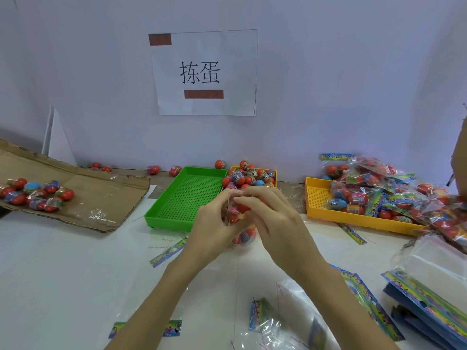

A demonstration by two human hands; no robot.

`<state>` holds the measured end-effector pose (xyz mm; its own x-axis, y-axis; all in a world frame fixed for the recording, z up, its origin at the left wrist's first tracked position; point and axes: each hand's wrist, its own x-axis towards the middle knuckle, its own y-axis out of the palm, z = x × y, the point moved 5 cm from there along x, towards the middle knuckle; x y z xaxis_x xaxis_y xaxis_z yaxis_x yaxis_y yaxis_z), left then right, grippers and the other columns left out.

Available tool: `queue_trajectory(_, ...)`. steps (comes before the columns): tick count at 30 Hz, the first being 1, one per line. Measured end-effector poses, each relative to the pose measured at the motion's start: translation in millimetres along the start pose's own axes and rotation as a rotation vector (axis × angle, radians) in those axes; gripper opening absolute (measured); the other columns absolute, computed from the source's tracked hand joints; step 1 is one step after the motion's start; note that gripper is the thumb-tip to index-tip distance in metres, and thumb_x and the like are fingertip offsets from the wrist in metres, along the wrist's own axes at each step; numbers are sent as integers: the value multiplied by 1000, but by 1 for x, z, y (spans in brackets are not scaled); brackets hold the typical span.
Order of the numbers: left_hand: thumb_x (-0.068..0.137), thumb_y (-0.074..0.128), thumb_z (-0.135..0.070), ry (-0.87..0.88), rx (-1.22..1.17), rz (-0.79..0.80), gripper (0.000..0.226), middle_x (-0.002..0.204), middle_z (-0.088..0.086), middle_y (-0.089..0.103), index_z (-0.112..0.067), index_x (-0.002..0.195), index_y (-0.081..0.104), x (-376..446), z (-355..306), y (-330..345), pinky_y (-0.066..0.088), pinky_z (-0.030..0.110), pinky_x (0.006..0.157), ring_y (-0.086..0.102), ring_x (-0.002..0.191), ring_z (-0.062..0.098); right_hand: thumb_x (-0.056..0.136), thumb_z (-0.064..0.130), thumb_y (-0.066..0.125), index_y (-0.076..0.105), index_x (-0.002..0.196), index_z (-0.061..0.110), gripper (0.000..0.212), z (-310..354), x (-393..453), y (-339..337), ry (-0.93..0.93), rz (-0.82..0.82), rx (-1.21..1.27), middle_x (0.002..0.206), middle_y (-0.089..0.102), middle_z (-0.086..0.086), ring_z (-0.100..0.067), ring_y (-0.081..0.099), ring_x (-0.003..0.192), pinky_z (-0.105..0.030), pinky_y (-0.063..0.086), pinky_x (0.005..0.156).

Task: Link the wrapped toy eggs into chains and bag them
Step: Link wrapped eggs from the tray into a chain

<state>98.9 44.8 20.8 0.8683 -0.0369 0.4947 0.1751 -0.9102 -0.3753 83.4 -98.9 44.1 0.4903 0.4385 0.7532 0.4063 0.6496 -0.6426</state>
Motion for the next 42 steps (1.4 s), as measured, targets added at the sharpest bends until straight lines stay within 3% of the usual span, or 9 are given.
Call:
queue_trajectory(3,83,89,-21,4,-18,-14,41,102,-19,74,-23,119,70,0,0,-1,57,26,83,71,93,6,81,-14,76,70,124,8,49,-5,0,-1,25,51,9,128,66,-6,-23,58,118,-35,55,101)
queue_trajectory(8,82,83,-29,9,15,14,39,93,-13,74,-27,118,69,-1,1,2,53,33,71,64,75,12,91,-7,68,71,122,9,35,-7,-3,3,75,100,36,129,61,-5,-21,55,120,-32,53,97)
queue_trajectory(14,83,82,-8,-2,-6,17,42,105,-13,76,-25,118,70,0,3,2,58,45,84,72,92,17,99,10,56,71,121,15,28,-6,-5,6,66,91,34,117,70,2,-15,55,112,-32,51,98)
queue_trajectory(20,81,89,-16,-92,-120,-29,36,100,-9,79,-21,113,72,2,5,0,59,46,90,73,102,9,95,15,64,76,106,14,16,-13,-5,-3,83,-22,-60,101,73,1,-13,52,109,-34,53,89)
queue_trajectory(24,83,87,-16,-198,-238,-7,34,94,0,81,-14,113,71,2,10,-1,61,48,89,76,97,22,91,12,75,77,107,16,16,-20,-5,-4,98,-31,-130,101,72,4,-19,51,108,-23,42,92)
queue_trajectory(29,86,84,-13,-290,-324,37,25,95,4,81,-12,110,73,1,17,2,62,42,91,77,95,22,90,14,76,79,102,16,12,-26,-5,-8,126,-39,-148,100,73,1,-25,59,102,-26,46,85)
queue_trajectory(35,92,75,-25,-378,-440,127,28,107,7,81,-7,114,75,-1,19,6,57,36,98,75,108,19,90,13,76,78,104,17,14,-31,-6,-8,184,-59,-149,102,73,-2,-26,58,102,-26,44,84)
queue_trajectory(40,99,62,-30,-461,-545,231,33,117,11,78,-8,119,76,-3,20,12,59,30,89,73,107,21,92,16,74,77,106,20,16,-33,-9,-3,246,-37,-121,104,70,-2,-22,54,102,-24,43,83)
queue_trajectory(42,104,55,-30,-483,-562,264,33,121,12,75,-12,121,77,-4,19,16,57,38,100,71,109,22,92,17,73,76,106,19,14,-32,-9,-4,254,-56,-116,103,69,-2,-21,54,101,-25,46,82)
